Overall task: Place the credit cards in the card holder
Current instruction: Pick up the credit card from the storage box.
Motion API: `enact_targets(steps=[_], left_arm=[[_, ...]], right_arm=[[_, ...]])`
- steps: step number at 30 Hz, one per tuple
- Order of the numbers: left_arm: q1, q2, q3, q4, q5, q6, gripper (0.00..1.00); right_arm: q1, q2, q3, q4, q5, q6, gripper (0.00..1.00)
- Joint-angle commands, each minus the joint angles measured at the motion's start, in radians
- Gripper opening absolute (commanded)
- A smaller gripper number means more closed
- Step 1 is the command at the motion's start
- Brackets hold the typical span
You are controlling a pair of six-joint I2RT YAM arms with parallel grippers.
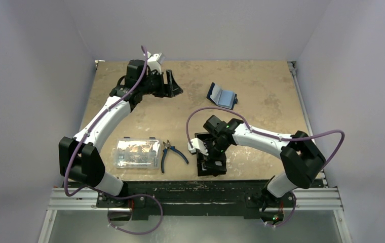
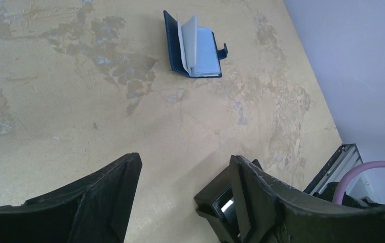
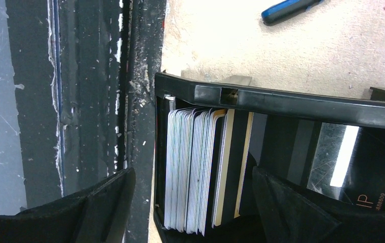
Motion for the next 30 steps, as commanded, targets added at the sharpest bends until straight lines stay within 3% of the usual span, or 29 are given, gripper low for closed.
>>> enact_targets(steps=[1, 7, 20, 21, 24, 26, 30], left_arm=[[0.006, -0.036, 0.006, 0.038, 0.019, 0.011, 0.69], [0.006, -0.036, 0.004, 0.039, 0.021, 0.01, 0.69], [0.006, -0.036, 0.001, 0.042, 0.023, 0.008, 0.69], [0.006, -0.035, 0.001, 0.042, 0.023, 0.008, 0.69], [0.006, -0.036, 0.001, 0.042, 0.024, 0.008, 0.69], [0.006, -0.035, 0.001, 0.044, 0.025, 0.008, 0.69], [0.006, -0.034, 0.002, 0.045, 0.027, 0.008, 0.69]], right_arm=[[0.009, -0.018, 0.033, -0.039, -0.049, -0.002, 0.93], [0.009, -0.048, 0.021, -0.036, -0.058, 0.011, 0.85], [0.009, -0.07, 0.024, -0.027, -0.073, 0.025, 0.56], [0.009, -0.07, 0.023, -0.015, -0.067, 0.033, 0.58], [0.009, -0.07, 0.017, 0.016, -0.029, 0.054, 0.87], [0.009, -0.063, 0.012, 0.011, -0.027, 0.049, 0.98], [0.009, -0.026, 0.007, 0.016, -0.013, 0.036, 0.99]])
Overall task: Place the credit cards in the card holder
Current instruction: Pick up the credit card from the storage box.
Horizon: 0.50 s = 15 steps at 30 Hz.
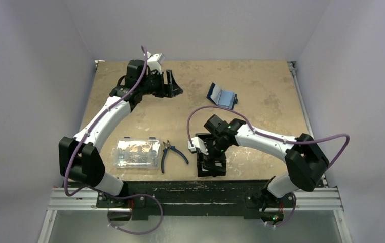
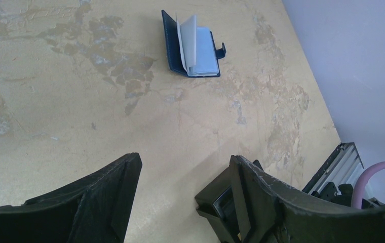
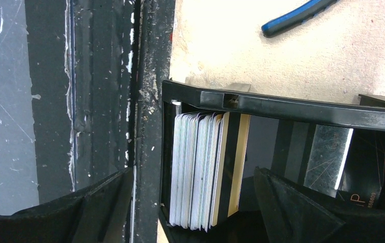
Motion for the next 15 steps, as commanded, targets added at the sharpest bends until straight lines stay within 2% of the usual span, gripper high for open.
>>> enact_targets(steps=[1, 10, 15], left_arm=[[0.006, -0.034, 0.001, 0.045, 0.02, 0.006, 0.69], [0.006, -0.029, 0.001, 0.045, 0.025, 0.004, 0.69], [0.008, -0.028, 0.0, 0.047, 0.028, 0.001, 0.69]], right_arm=[[0.003, 0.026, 0.01, 0.023, 0.0, -0.006, 0.99], [0.012, 0.076, 0.018, 0.034, -0.039, -0.007, 0.99], [0.012, 0.055, 0.018, 0.04, -0.06, 0.006, 0.86]])
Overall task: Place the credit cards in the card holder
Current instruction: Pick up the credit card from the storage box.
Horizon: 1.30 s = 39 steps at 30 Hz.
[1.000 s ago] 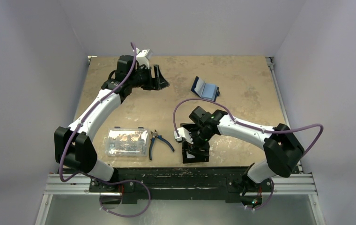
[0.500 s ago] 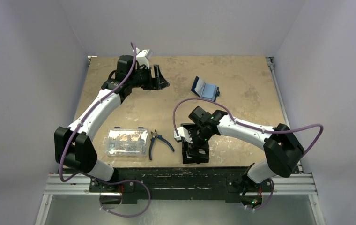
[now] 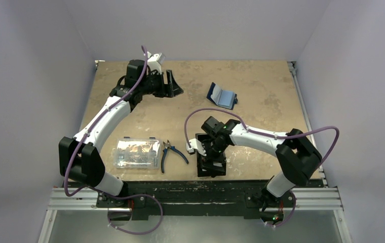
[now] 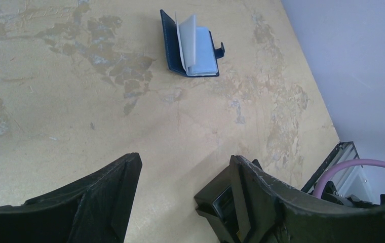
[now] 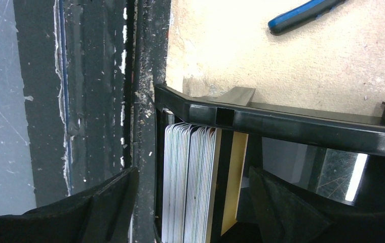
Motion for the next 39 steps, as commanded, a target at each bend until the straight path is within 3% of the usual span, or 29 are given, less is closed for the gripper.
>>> enact_targets(steps=[1, 3, 13, 24, 39], left_arm=[[0.008, -0.026, 0.0, 0.047, 0.023, 0.002, 0.69], [0.008, -0.027, 0.0, 0.049, 0.025, 0.002, 0.69], [0.007, -0.032, 0.0, 0.049, 0.026, 0.002, 0.69], [0.008, -0.032, -0.004, 0.053, 0.029, 0.001, 0.69], [0.008, -0.035, -0.003, 0.054, 0.03, 0.001, 0.69]], right_arm=[[0.006, -0.032, 0.021, 0.015, -0.065, 0.009, 0.81], [0.006, -0.043, 0.028, 0.01, -0.07, 0.008, 0.74], [0.006, -0.087, 0.02, -0.029, -0.057, 0.004, 0.69], [0.006, -0.074, 0.037, -0.045, -0.087, -0.012, 0.4], [0.004, -0.081, 0.036, -0.043, -0.05, -0.006, 0.13]])
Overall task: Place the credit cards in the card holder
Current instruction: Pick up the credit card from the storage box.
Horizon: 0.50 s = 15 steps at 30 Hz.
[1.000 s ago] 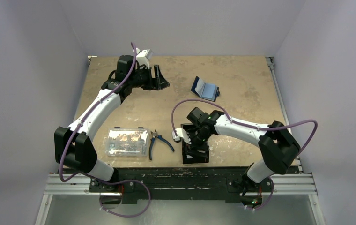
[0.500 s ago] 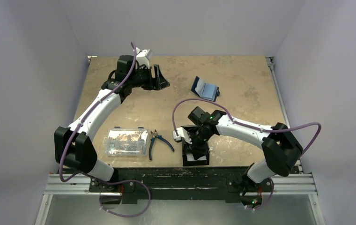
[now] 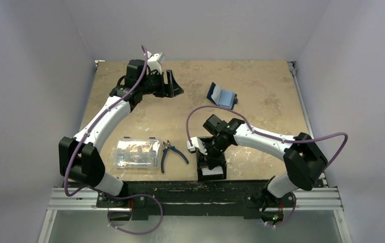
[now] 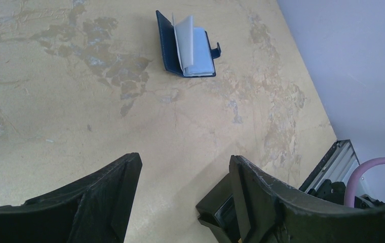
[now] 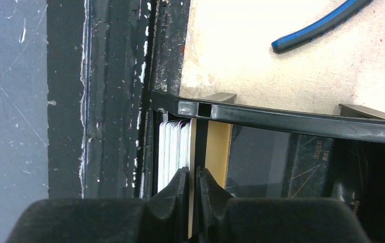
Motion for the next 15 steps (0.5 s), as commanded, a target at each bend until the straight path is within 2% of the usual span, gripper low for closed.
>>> enact_targets(steps=[1, 4, 15], left_arm=[[0.008, -0.035, -0.004, 0.047, 0.015, 0.001, 0.69], [0.008, -0.036, -0.004, 0.045, 0.012, 0.003, 0.69], [0.011, -0.026, -0.004, 0.04, 0.0, 0.007, 0.69]], right_arm=[[0.004, -0.02, 0.026, -0.016, 0.004, -0.005, 0.09], [0.004, -0.032, 0.023, -0.011, 0.03, -0.006, 0.0], [0.005, -0.146, -0.042, 0.049, 0.136, 0.023, 0.0]])
